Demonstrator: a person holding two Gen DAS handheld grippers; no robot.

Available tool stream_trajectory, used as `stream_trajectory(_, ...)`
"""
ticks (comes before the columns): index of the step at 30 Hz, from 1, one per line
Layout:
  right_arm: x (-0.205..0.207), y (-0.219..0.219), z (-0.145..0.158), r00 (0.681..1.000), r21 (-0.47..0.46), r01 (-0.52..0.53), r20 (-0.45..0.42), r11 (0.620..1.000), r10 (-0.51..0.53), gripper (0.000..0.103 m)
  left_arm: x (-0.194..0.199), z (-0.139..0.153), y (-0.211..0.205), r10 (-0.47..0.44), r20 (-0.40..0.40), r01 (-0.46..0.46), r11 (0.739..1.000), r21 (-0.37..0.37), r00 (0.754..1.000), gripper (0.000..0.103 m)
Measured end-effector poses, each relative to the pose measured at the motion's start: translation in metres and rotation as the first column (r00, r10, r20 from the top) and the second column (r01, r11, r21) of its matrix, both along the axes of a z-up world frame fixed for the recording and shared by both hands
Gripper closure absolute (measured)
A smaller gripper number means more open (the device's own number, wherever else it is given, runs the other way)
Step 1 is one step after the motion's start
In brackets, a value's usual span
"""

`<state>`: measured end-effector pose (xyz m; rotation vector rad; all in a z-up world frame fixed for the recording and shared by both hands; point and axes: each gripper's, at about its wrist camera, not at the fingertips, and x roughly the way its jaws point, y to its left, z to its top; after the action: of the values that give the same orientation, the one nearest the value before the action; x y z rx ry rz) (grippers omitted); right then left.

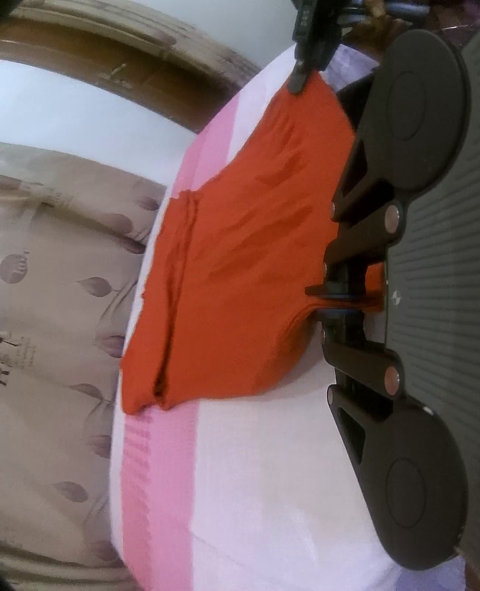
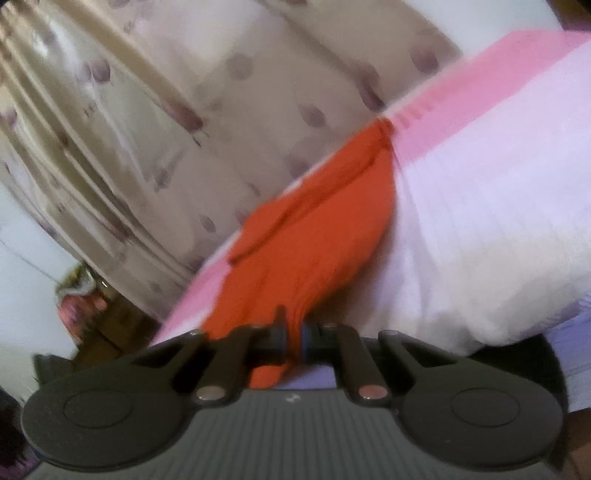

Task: Fold small clothes

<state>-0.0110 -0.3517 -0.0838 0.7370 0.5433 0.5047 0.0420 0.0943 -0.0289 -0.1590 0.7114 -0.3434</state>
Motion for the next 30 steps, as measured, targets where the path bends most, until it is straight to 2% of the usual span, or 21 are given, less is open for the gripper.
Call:
stream_trajectory(6, 0.004, -0.002, 0.008, 1.0, 0.057, 0.003, 0.012, 0.998, -0.004, 0.096, -0.001, 0.018, -0.011, 0.019, 0.077, -0.025, 0.996, 0.086, 0.997, 0.099)
stream_trajectory(14, 0.006, 0.001, 0.017, 0.999, 0.07, 0.001, 0.04, 0.998, -0.003, 0.096, -0.003, 0.023, -0.025, 0.017, 0.132, -0.04, 0.984, 0.174, 0.991, 0.099)
stream_trajectory(30, 0.007, 0.004, 0.022, 0.998, 0.086, 0.009, 0.054, 0.996, -0.013, 0.096, -0.002, 0.023, -0.025, 0.016, 0.135, -0.041, 0.981, 0.187, 0.991, 0.099)
